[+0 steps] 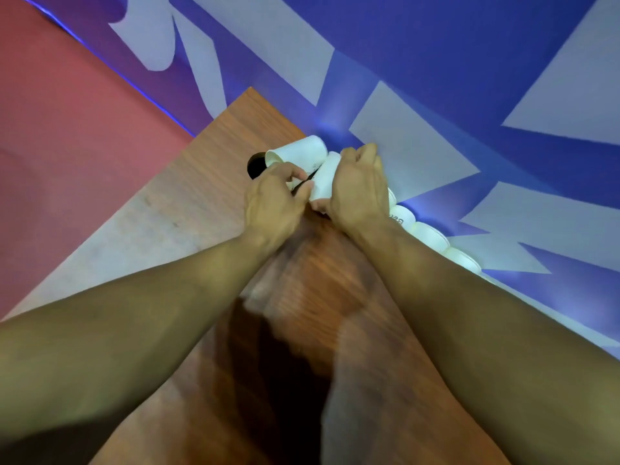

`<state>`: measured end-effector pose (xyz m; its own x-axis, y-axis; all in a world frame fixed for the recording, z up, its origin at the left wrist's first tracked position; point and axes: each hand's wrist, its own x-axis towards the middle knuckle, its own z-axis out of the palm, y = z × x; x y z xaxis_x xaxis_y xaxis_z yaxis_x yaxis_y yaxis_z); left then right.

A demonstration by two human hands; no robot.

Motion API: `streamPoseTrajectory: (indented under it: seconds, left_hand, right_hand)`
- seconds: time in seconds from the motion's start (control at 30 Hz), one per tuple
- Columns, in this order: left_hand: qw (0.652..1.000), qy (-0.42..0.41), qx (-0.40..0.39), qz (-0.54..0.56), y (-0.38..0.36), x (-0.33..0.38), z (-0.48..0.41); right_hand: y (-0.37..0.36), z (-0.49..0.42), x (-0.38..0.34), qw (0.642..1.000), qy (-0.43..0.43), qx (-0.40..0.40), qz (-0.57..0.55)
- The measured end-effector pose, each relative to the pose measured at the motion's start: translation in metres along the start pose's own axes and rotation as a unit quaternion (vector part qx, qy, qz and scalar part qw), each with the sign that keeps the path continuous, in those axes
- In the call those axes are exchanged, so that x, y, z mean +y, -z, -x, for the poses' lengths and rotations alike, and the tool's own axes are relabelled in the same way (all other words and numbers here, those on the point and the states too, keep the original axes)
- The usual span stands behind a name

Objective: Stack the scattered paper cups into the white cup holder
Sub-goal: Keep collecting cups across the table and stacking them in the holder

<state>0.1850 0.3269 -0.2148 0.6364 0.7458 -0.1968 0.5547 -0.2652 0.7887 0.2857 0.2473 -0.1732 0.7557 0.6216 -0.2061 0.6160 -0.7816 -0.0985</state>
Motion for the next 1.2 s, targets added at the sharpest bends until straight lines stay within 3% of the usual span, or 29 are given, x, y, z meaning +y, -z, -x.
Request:
streamPoseTrajectory:
  seconds: [0.1, 0.2, 0.4, 0.6, 0.77, 0.97, 1.2]
  left_hand:
    - [0.999, -0.011, 0.032, -0.002, 0.005, 0.005, 0.010]
    - [0.997, -0.043, 0.055, -0.014, 0.016, 0.015, 0.024]
    - [0.982, -0.184, 0.043, -0.030, 0.047, 0.050, 0.058]
    - [0.947, -0.312, 0.055, -0.057, 0.078, 0.133, 0.120]
    - [0.898, -0.414, 0.084, -0.122, 0.097, 0.204, 0.184]
    - [0.846, -0.497, 0.085, -0.172, 0.088, 0.278, 0.271]
    - [0.802, -0.569, 0.059, -0.171, 0.028, 0.342, 0.381]
  right_hand:
    - [0.002, 0.015, 0.000, 0.999, 0.028, 0.003, 0.031]
    - [0.014, 0.038, 0.000, 0.997, 0.070, -0.016, -0.012]
    - [0.063, 0.095, 0.007, 0.988, 0.095, 0.118, 0.010]
    - [0.130, 0.164, 0.031, 0.964, 0.065, 0.256, 0.021]
    - [0.182, 0.237, 0.068, 0.938, 0.022, 0.342, 0.053]
    - [0.246, 0.345, 0.130, 0.927, 0.009, 0.371, 0.057]
    - [0.273, 0.468, 0.225, 0.916, -0.056, 0.391, 0.070]
